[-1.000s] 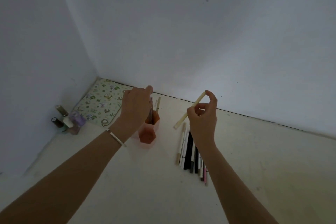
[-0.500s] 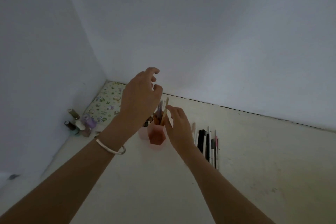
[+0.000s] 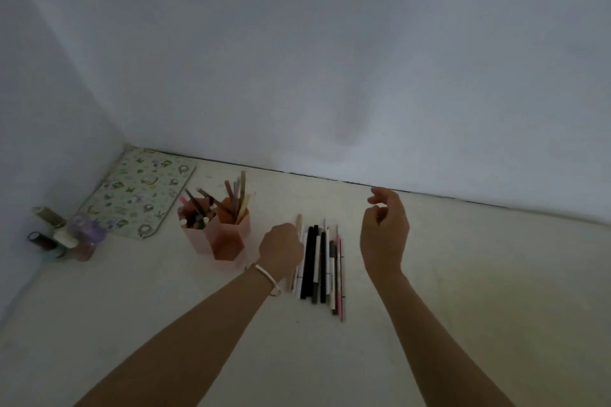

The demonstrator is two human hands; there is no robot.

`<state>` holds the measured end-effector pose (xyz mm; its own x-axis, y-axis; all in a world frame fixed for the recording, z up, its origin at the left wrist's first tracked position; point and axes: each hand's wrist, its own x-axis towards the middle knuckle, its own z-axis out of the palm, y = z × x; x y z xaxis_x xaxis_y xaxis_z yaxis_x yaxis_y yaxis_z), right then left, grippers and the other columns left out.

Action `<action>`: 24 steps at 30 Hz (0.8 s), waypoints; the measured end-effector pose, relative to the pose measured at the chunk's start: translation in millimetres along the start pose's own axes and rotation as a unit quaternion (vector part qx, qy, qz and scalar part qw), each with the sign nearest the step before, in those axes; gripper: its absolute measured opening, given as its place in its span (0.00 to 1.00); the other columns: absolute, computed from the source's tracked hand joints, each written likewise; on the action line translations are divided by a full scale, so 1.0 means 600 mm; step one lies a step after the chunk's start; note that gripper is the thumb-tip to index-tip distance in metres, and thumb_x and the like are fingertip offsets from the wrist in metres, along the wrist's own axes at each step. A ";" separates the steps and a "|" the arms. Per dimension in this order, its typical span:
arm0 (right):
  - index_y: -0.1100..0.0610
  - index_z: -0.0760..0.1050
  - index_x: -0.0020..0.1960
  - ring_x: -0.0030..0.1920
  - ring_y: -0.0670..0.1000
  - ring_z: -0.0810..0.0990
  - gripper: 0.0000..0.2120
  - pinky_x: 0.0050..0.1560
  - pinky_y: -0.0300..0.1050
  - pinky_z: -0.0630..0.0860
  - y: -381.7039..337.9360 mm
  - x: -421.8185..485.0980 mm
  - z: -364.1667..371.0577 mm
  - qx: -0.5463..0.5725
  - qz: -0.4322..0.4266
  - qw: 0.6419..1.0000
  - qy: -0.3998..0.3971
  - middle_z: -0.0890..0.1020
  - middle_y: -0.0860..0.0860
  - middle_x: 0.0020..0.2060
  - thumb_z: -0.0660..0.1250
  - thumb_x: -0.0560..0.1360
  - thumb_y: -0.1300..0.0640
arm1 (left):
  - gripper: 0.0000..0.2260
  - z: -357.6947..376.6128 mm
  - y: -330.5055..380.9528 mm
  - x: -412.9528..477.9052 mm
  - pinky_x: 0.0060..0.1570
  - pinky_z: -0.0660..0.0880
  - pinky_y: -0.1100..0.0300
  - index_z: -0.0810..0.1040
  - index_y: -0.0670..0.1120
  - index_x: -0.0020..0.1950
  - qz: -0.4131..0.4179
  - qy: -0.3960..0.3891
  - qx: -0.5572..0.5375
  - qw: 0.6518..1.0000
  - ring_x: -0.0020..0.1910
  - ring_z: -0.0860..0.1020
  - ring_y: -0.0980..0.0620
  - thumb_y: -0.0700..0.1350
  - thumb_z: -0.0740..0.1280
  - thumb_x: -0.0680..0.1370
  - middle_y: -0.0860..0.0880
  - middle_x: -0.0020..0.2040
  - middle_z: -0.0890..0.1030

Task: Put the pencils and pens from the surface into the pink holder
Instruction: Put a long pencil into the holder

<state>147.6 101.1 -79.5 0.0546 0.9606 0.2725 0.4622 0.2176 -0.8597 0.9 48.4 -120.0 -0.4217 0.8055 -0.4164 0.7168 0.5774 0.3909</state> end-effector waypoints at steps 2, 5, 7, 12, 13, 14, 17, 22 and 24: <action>0.53 0.75 0.57 0.35 0.45 0.73 0.17 0.36 0.33 0.70 0.019 -0.006 -0.018 -0.005 0.015 1.000 0.002 0.79 0.47 0.46 0.59 0.75 0.70 | 0.08 0.018 0.012 0.000 0.46 0.74 0.58 0.77 0.42 0.56 -0.023 0.023 0.005 0.999 0.53 0.80 0.46 0.43 0.63 0.79 0.45 0.55 0.80; 0.54 0.76 0.56 0.35 0.44 0.74 0.17 0.35 0.29 0.69 0.040 -0.017 -0.032 -0.013 0.026 1.000 0.005 0.79 0.47 0.45 0.59 0.74 0.70 | 0.07 0.033 0.029 0.001 0.41 0.70 0.59 0.77 0.44 0.55 -0.048 0.053 0.015 0.997 0.52 0.80 0.48 0.44 0.63 0.80 0.47 0.54 0.81; 0.53 0.76 0.56 0.34 0.43 0.73 0.18 0.34 0.29 0.69 0.049 -0.024 -0.035 -0.011 0.041 0.999 0.000 0.79 0.46 0.45 0.59 0.74 0.70 | 0.07 0.035 0.031 0.004 0.40 0.70 0.59 0.77 0.44 0.55 -0.066 0.047 -0.002 0.997 0.51 0.80 0.47 0.44 0.64 0.80 0.46 0.53 0.81; 0.53 0.75 0.57 0.33 0.44 0.74 0.17 0.33 0.34 0.71 0.070 -0.039 -0.027 -0.033 0.048 0.998 -0.037 0.79 0.46 0.46 0.59 0.74 0.69 | 0.11 0.022 0.018 0.011 0.43 0.75 0.56 0.78 0.41 0.53 -0.083 0.025 -0.104 0.991 0.47 0.81 0.44 0.47 0.70 0.76 0.43 0.51 0.82; 0.54 0.76 0.57 0.33 0.45 0.75 0.16 0.33 0.35 0.71 0.074 -0.039 -0.024 -0.048 0.055 0.996 -0.055 0.80 0.47 0.46 0.60 0.75 0.68 | 0.10 0.013 0.017 0.011 0.42 0.76 0.56 0.79 0.41 0.51 -0.075 0.044 -0.115 0.990 0.44 0.80 0.46 0.47 0.69 0.76 0.44 0.49 0.82; 0.55 0.76 0.57 0.34 0.46 0.76 0.14 0.35 0.36 0.72 0.079 -0.038 -0.020 -0.068 0.069 0.992 -0.082 0.80 0.48 0.46 0.60 0.76 0.67 | 0.08 0.003 0.018 0.012 0.41 0.75 0.56 0.78 0.43 0.49 -0.060 0.071 -0.127 0.988 0.42 0.79 0.48 0.47 0.69 0.77 0.45 0.48 0.82; 0.59 0.75 0.61 0.45 0.51 0.79 0.12 0.47 0.40 0.73 0.090 -0.039 0.002 -0.162 0.105 0.961 -0.196 0.80 0.52 0.50 0.62 0.78 0.61 | 0.06 -0.053 0.027 0.011 0.44 0.75 0.58 0.78 0.44 0.49 0.018 0.150 -0.195 0.969 0.42 0.77 0.51 0.47 0.67 0.78 0.47 0.47 0.82; 0.61 0.74 0.56 0.47 0.54 0.78 0.11 0.46 0.42 0.73 0.099 -0.054 0.036 -0.253 0.136 0.916 -0.281 0.80 0.56 0.50 0.62 0.79 0.56 | 0.08 -0.155 0.034 -0.011 0.45 0.81 0.50 0.74 0.47 0.52 0.089 0.203 -0.335 0.916 0.41 0.82 0.48 0.41 0.68 0.74 0.50 0.40 0.80; 0.62 0.74 0.50 0.41 0.52 0.76 0.06 0.40 0.42 0.71 0.100 -0.055 0.045 -0.271 0.130 0.913 -0.274 0.80 0.57 0.46 0.60 0.79 0.60 | 0.15 -0.178 0.030 -0.021 0.44 0.81 0.47 0.73 0.48 0.59 0.092 0.213 -0.358 0.904 0.41 0.82 0.47 0.41 0.69 0.74 0.49 0.41 0.80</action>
<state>149.8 87.3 -151.7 -0.1576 0.9421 -0.2958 0.8755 -0.0053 -0.4832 -40.3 62.8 -20.2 -0.6168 0.7871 0.0040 0.3175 0.2441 0.9163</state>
